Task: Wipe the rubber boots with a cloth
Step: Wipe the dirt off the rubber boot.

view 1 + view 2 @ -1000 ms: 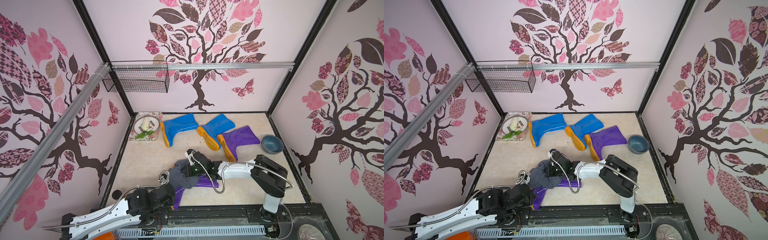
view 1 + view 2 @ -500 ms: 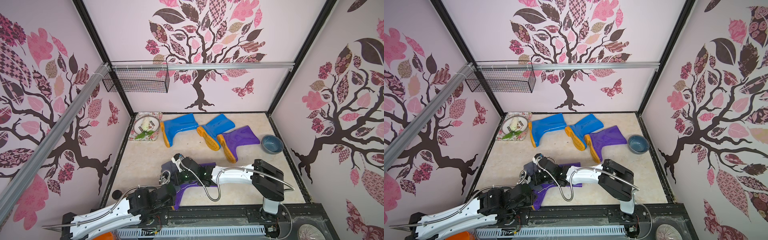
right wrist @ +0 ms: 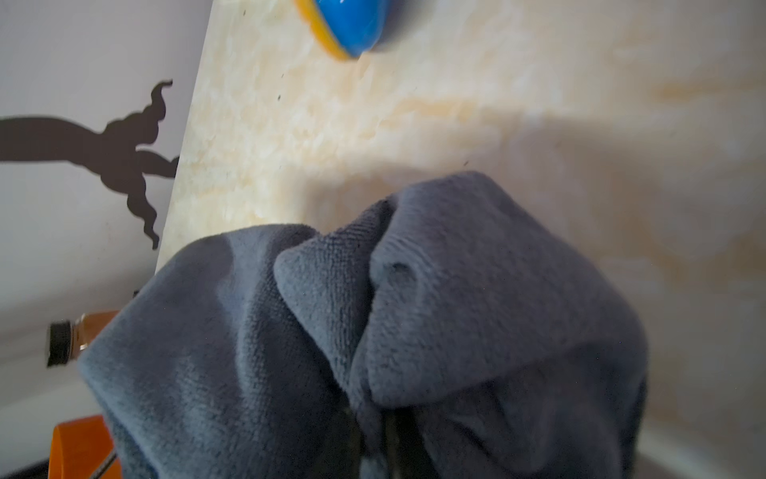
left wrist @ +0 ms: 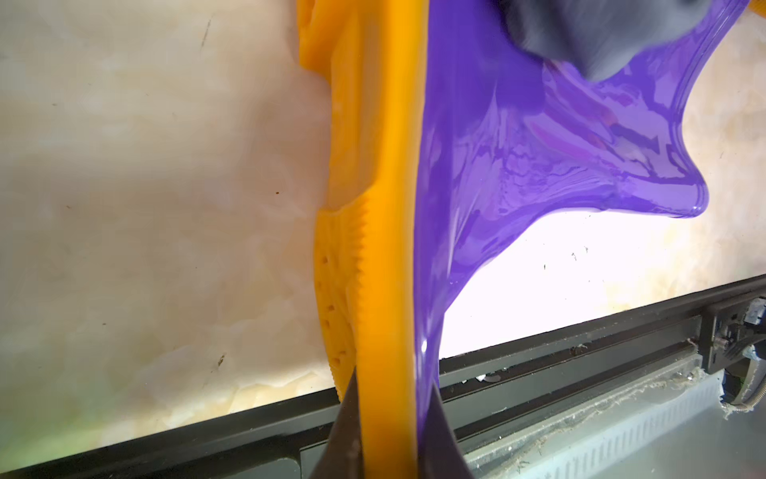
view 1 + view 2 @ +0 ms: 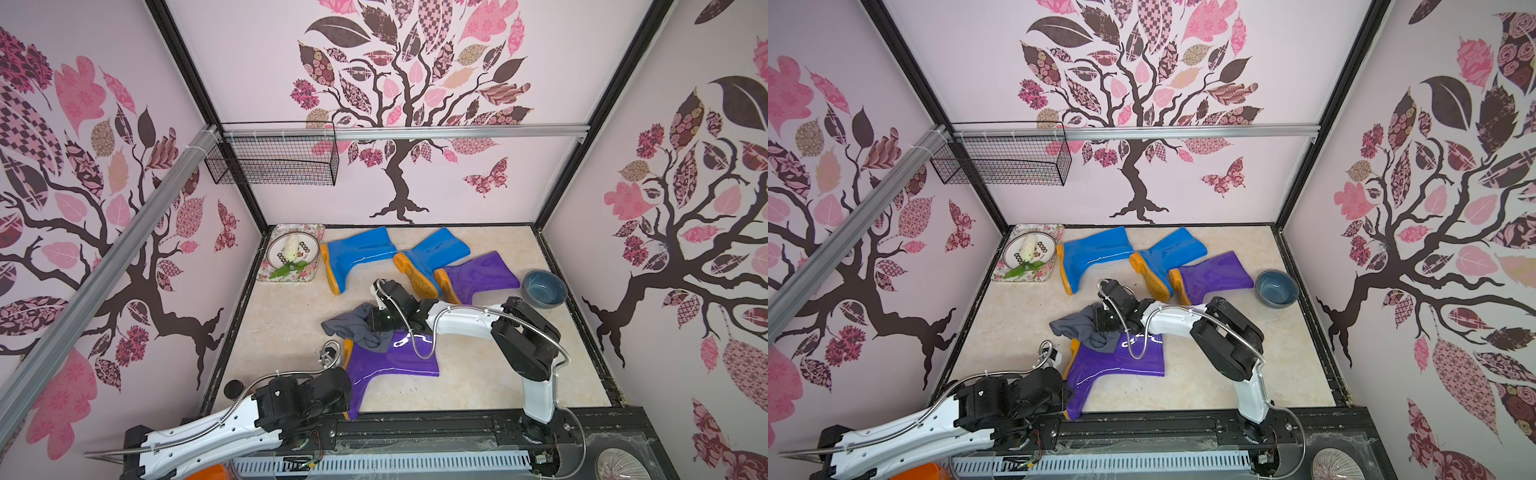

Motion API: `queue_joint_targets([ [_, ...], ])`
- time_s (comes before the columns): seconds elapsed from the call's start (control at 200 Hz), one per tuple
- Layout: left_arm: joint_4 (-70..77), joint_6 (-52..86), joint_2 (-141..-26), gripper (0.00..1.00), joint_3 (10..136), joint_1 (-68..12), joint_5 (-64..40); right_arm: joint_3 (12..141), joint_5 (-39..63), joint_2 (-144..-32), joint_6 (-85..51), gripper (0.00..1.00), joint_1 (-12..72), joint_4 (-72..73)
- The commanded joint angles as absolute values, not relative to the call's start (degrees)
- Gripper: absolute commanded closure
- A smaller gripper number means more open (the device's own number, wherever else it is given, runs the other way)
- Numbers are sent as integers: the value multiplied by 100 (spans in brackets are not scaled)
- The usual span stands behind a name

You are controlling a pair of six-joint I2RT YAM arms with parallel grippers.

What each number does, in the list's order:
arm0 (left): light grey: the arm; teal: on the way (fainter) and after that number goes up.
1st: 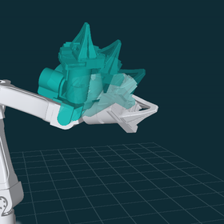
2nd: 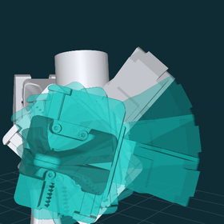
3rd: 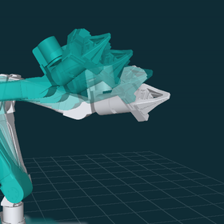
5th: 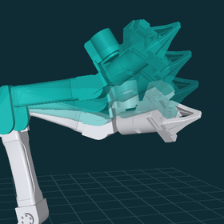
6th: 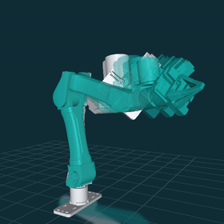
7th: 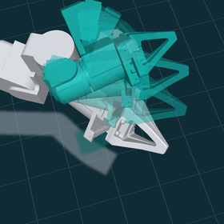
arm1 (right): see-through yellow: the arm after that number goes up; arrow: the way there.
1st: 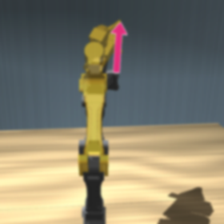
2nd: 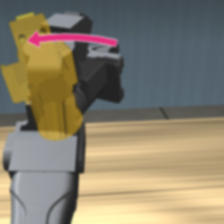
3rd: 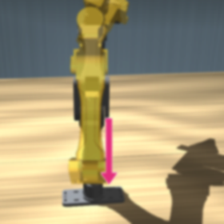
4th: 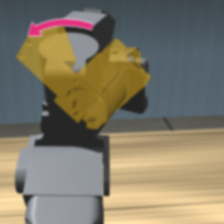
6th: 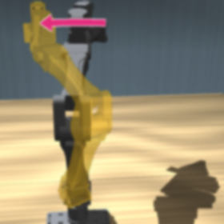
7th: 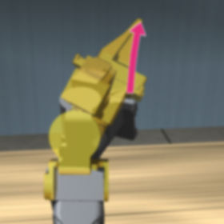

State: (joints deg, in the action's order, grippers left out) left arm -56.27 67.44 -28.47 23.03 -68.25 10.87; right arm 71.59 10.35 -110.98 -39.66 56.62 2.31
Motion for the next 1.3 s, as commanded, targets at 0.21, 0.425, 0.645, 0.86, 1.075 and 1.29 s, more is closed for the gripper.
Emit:
queue_joint_targets([
  [0.21, -5536, 6636, -2784, 100, 2206, -6855, 1266, 7867, 2142, -11724, -4253, 100, 5956, 534],
  [0.425, -5615, 6699, -2659, 100, 2193, -6860, 1310, 8130, 2076, -12369, -4082, 100, 5253, 38],
  [0.645, -5660, 6741, -2586, 100, 2197, -6877, 1421, 8901, 2295, -12404, -3199, 100, 5403, -1156],
  [0.86, -5683, 6750, -2587, 100, 2205, -6875, 1502, 8719, 2570, -12062, -3492, 100, 5798, -650],
  [1.075, -5759, 6833, -2546, 100, 2236, -6881, 1520, 8039, 2684, -12310, -3583, 100, 4989, -535],
  [1.29, -5949, 7078, -2426, 100, 2258, -6880, 1749, 8062, 1076, -11136, -2998, 100, 5473, -1469],
])
